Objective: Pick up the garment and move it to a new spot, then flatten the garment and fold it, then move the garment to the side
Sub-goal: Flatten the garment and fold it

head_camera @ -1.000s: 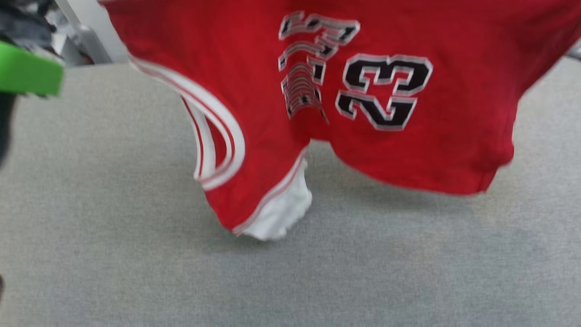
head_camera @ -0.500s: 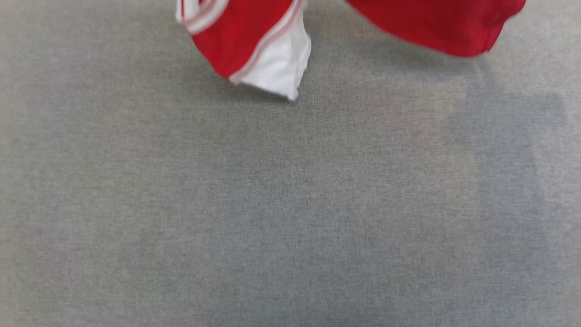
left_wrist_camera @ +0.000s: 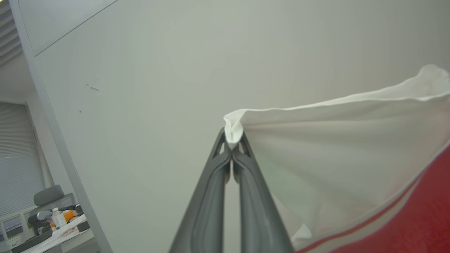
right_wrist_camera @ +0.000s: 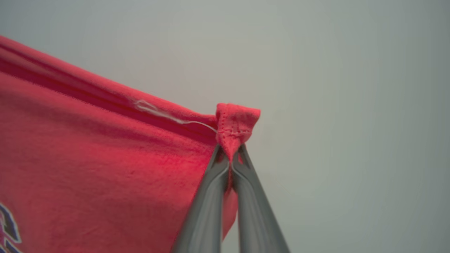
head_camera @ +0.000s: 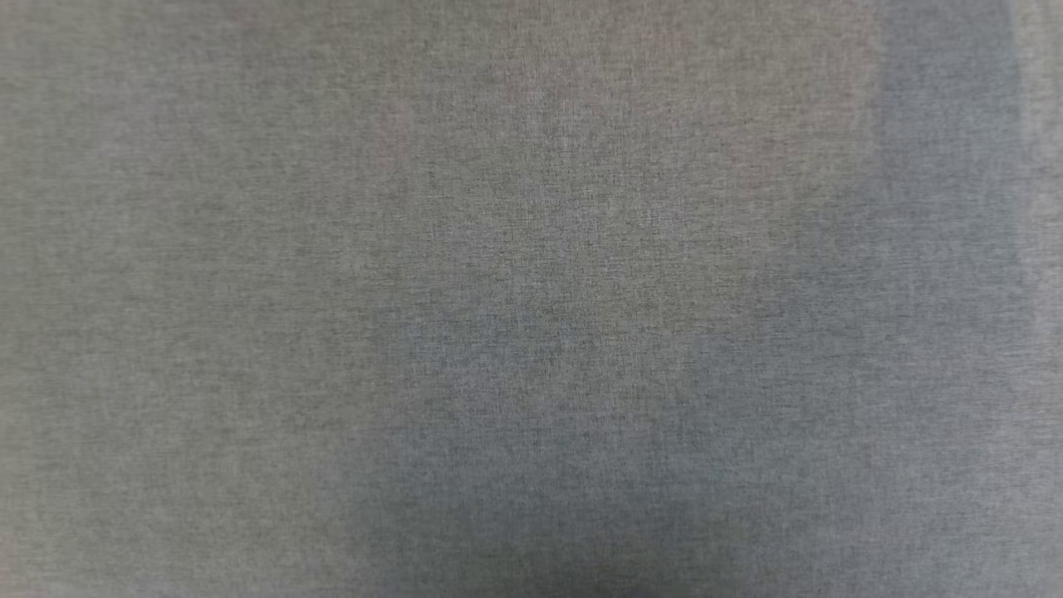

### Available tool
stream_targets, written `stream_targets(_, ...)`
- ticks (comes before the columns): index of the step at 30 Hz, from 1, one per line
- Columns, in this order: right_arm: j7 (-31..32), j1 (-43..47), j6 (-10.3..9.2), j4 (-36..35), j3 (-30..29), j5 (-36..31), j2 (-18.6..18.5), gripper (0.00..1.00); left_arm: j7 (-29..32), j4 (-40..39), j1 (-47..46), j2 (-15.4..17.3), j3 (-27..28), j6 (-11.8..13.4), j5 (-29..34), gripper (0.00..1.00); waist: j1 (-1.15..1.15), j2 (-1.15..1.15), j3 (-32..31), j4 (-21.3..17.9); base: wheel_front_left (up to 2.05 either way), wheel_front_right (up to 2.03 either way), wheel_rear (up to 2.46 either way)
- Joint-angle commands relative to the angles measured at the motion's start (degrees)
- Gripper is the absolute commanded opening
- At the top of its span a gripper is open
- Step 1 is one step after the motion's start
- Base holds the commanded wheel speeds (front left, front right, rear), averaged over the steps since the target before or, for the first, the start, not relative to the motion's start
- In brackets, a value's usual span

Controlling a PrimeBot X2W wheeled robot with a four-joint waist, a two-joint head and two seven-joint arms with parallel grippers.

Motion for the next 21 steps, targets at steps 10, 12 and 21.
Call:
stream_targets(10,-9.2,-3.6,-0.12,11.3,0.4,-4.2,1.9,0.00,-6.0,9.9,2.0,-5.5,-1.9,-0.5,-1.7,0.00,-0.02,0.00,5.2,2.0,0.00,0.00,0.00)
stream_targets(12,-10.1,-2.7,-0.12,12.8,1.0,-4.0,1.7,0.00,-6.0,8.2,5.4,-5.9,-1.4,-0.5,-2.4,0.00,-0.02,0.00,5.1,2.6,0.00,0.00,0.00)
stream_targets(21,-15.7,7.1,-0.12,16.9,4.6,-1.0,1.2,0.00,-6.1,-0.5,28.0,-9.9,3.8,-0.5,-6.2,0.00,-0.02,0.00,1.4,5.0,0.00,0.00,0.00)
